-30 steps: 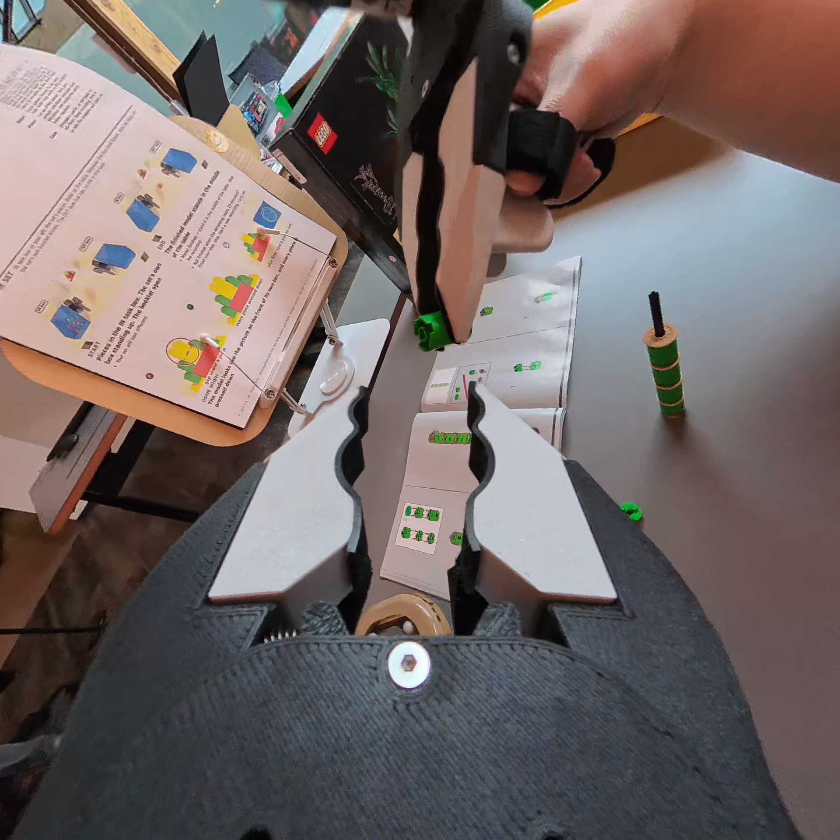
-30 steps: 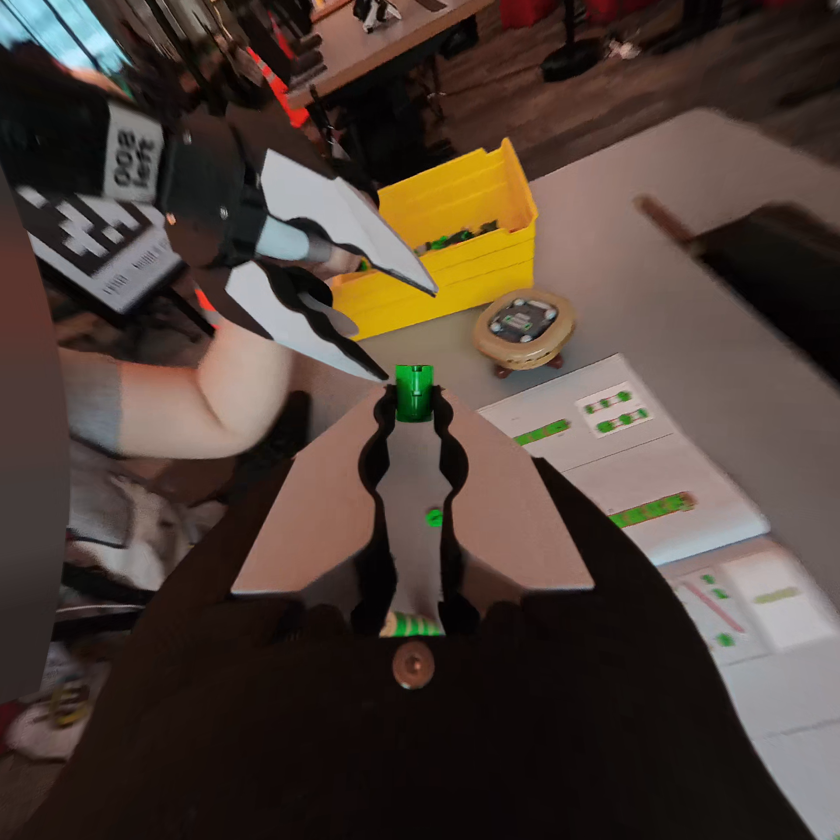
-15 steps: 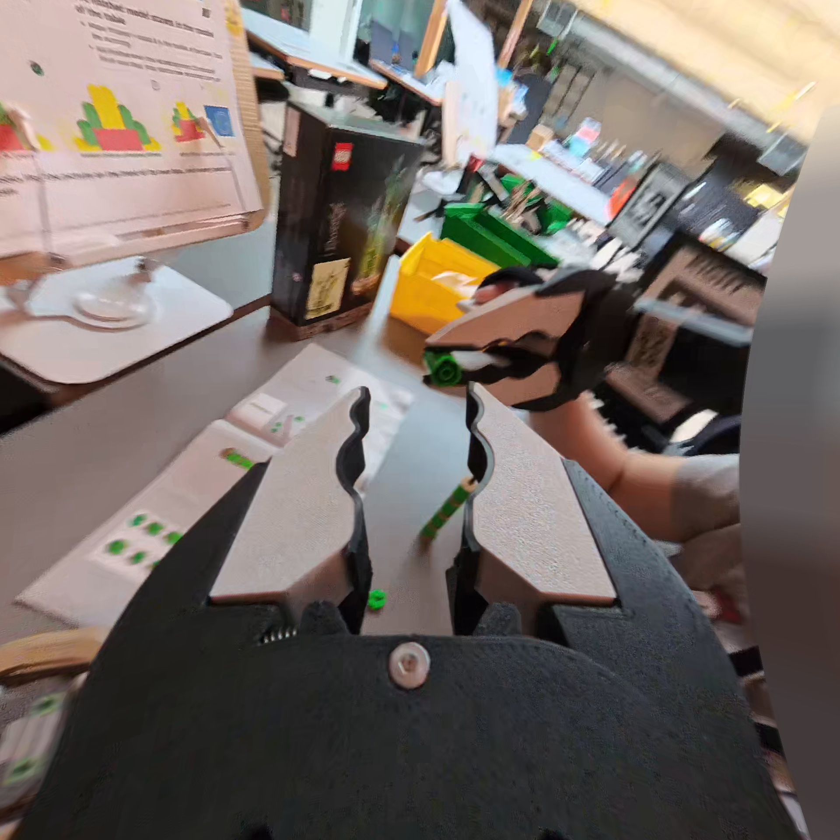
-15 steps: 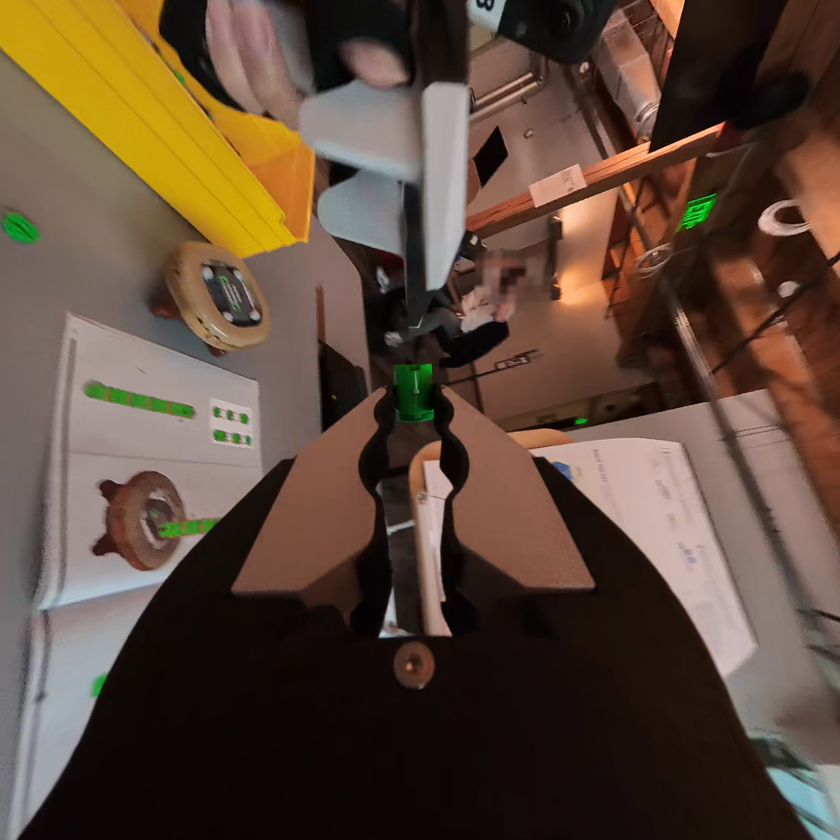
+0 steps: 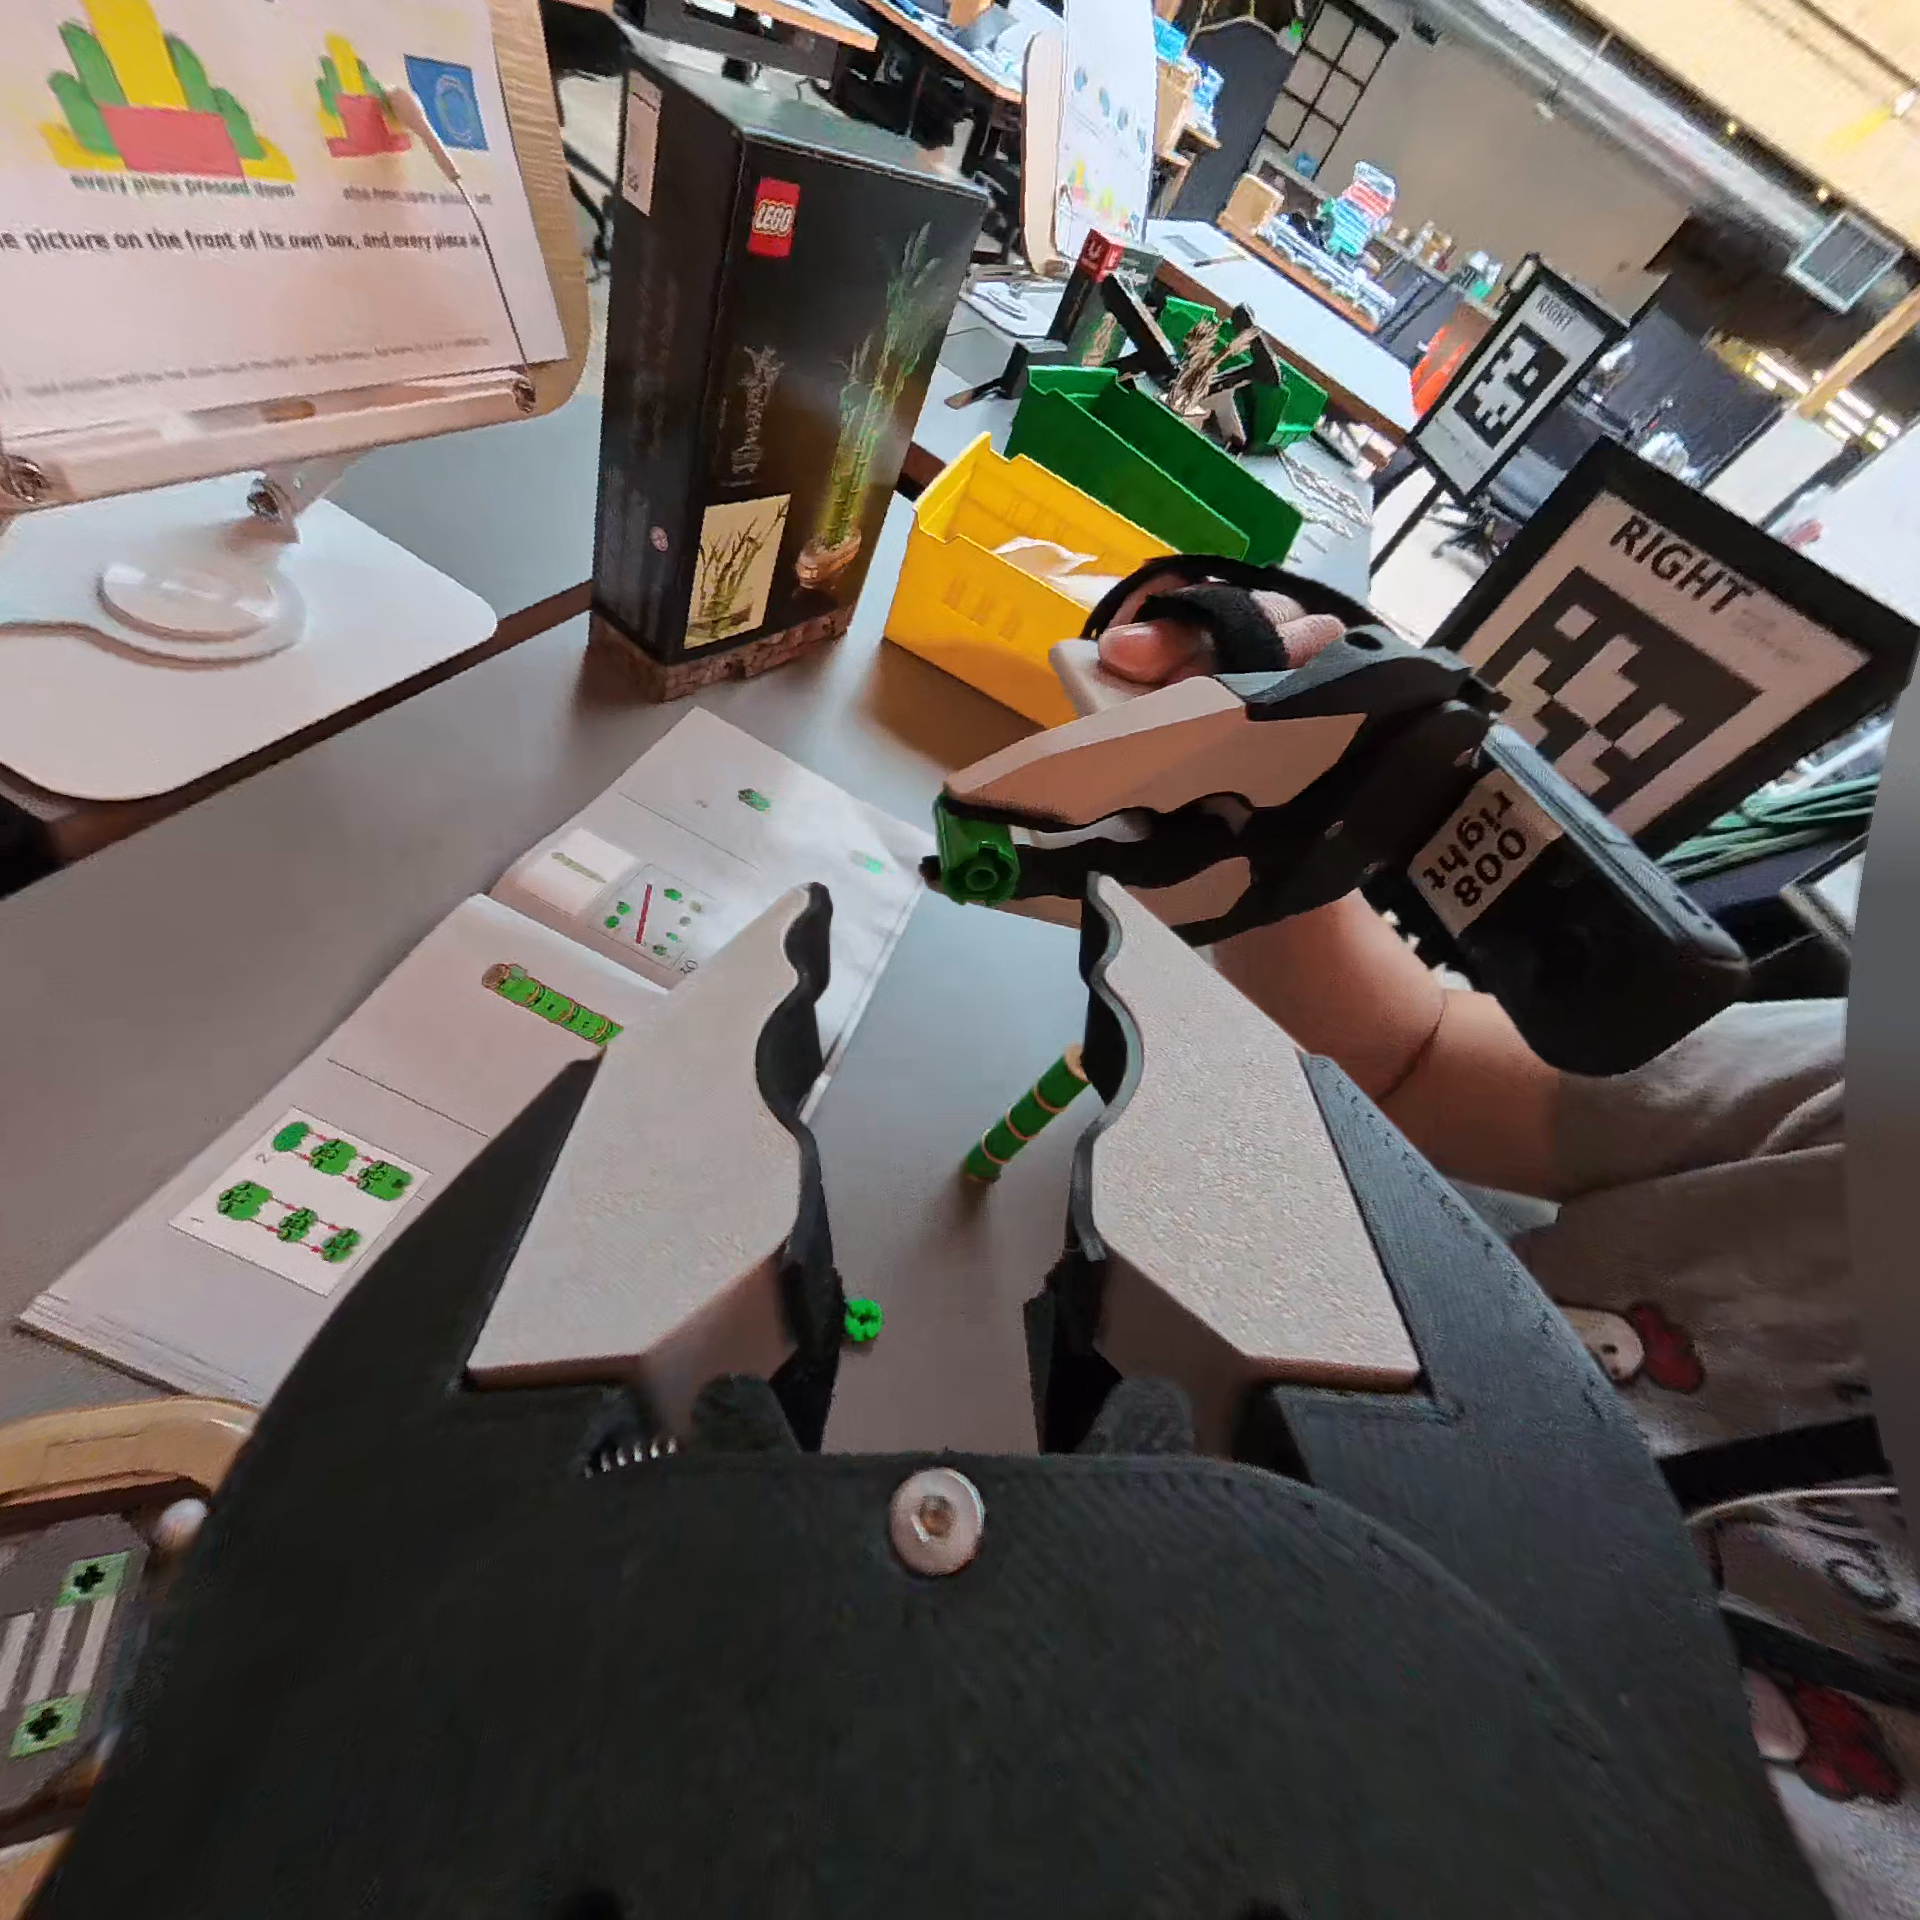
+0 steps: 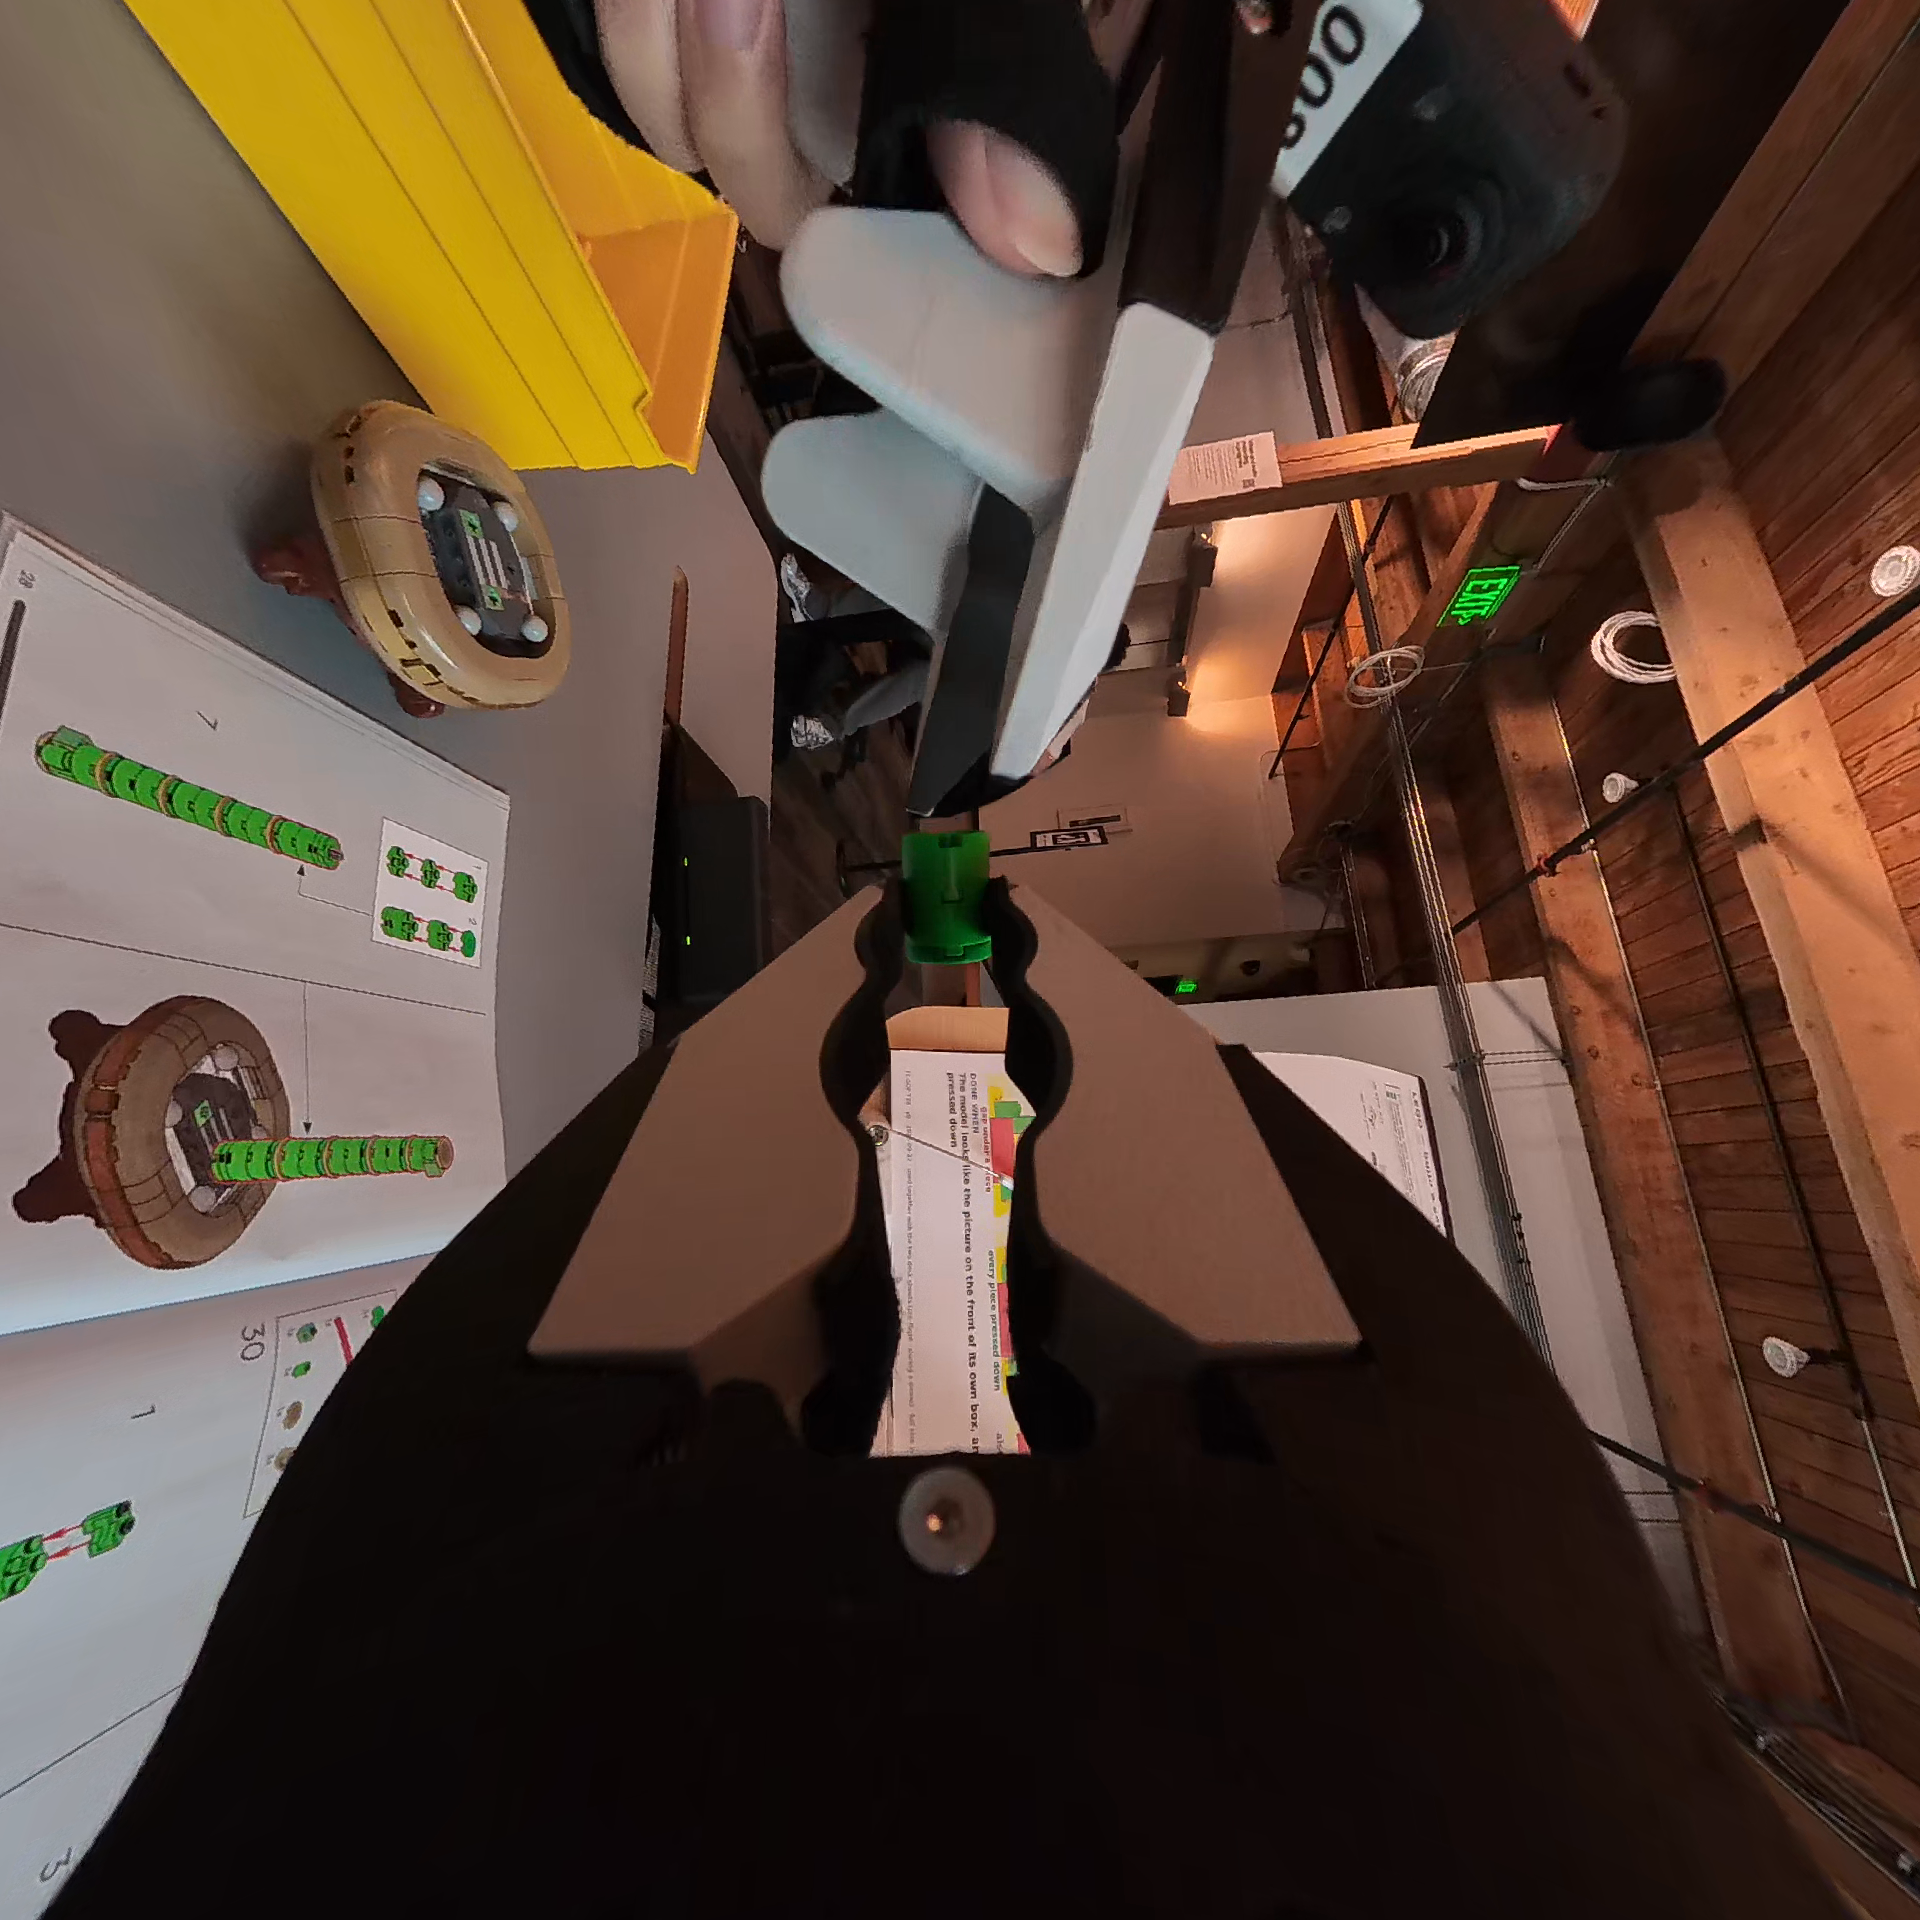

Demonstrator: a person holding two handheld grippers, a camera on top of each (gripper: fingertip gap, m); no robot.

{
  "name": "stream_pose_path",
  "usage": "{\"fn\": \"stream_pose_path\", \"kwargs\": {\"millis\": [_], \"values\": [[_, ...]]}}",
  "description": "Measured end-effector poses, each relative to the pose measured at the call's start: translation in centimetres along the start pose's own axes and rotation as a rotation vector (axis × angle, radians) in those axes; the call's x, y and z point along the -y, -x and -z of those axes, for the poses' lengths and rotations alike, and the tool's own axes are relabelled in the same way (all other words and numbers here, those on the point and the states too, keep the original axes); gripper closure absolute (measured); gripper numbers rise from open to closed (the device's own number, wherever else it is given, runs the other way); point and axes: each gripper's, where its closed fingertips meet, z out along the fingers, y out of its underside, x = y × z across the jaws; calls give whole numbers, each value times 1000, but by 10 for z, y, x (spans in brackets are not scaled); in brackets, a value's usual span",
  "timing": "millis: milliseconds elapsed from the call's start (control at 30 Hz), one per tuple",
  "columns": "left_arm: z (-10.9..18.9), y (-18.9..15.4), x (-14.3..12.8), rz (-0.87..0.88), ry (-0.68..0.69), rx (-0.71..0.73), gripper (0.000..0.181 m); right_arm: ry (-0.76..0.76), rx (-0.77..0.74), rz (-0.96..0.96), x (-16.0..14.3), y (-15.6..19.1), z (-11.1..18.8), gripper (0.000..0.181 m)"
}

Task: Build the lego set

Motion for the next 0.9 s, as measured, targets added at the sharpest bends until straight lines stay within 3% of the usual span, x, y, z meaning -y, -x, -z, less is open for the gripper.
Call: {"fn": "stream_pose_path", "kwargs": {"millis": [33,567,700,900], "values": [[0,-1,0,-14,6,3,134,2,0,3,0,0,0,167],[-7,4,-6,-231,62,140,132,-13,16,18,7,3,-1,167],[-13,-2,-11,-298,93,107,167,12,29,24,4,5,-3,167],[-7,10,0,-427,47,231,166,35,-35,-224,-9,-18,-3,130]]}}
